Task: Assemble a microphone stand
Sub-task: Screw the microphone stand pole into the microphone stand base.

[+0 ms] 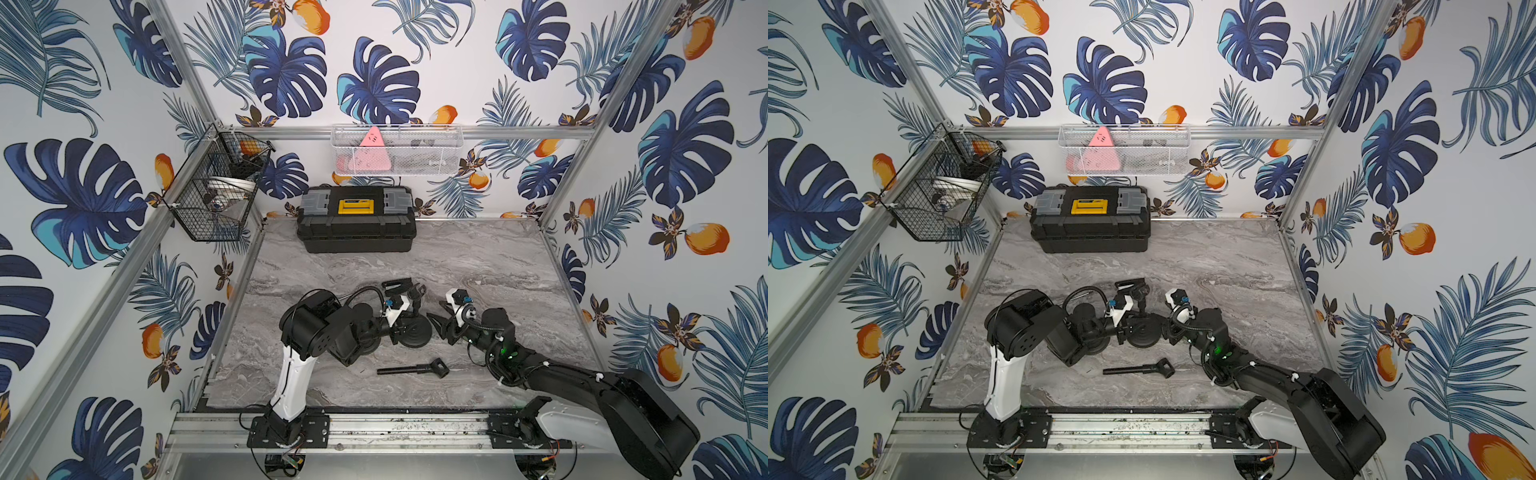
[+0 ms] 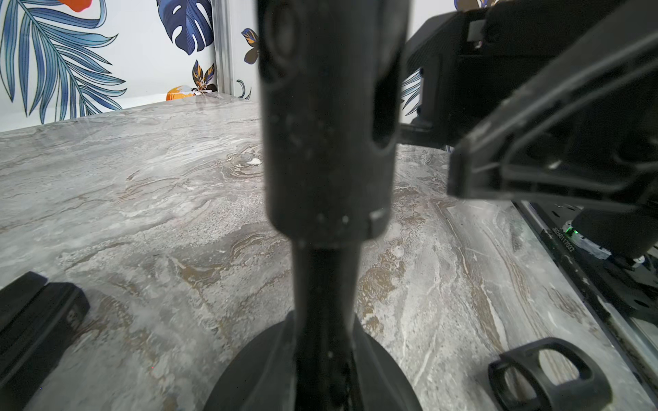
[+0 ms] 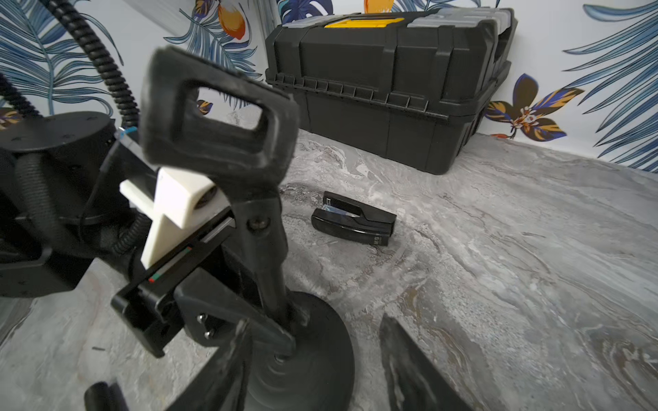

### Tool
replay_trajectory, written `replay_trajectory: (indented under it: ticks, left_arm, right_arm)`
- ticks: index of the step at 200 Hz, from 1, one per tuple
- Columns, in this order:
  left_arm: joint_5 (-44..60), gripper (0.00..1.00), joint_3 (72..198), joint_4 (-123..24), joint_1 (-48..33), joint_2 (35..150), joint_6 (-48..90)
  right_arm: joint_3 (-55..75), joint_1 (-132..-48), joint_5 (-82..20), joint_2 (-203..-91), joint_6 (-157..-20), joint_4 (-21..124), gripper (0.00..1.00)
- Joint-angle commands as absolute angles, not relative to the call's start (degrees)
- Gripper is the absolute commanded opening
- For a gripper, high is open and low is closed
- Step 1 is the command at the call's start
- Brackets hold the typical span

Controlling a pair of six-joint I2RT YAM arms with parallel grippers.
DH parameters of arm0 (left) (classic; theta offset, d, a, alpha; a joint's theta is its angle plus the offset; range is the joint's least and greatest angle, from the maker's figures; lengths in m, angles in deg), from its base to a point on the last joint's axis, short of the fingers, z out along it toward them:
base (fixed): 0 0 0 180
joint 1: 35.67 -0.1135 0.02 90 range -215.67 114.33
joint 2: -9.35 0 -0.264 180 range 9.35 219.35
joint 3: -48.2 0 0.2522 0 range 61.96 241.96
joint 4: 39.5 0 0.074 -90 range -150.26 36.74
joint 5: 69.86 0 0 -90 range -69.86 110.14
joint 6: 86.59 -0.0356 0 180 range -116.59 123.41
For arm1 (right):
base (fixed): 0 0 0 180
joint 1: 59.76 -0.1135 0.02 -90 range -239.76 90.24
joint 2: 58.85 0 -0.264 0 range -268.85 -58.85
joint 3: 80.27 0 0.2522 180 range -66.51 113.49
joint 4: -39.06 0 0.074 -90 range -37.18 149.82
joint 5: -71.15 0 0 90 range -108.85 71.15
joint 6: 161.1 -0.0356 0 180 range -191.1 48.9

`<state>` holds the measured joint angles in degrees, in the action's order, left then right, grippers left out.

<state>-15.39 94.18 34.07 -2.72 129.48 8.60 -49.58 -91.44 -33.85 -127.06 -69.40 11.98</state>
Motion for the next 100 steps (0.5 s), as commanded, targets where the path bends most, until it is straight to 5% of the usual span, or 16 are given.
replay_trajectory:
  ticks: [1, 100]
  left_arm:
    - [-16.1, 0.12, 94.4, 34.8, -2.3, 129.9, 8.7]
    - [-16.0, 0.13, 94.5, 34.3, -1.9, 129.2, 8.7]
  right_arm:
    - [-48.3, -87.1, -51.0, -128.4, -67.5, 13.8, 0.58]
    - [-35.5, -84.2, -62.1, -139.0, -55.8, 20.3, 0.62]
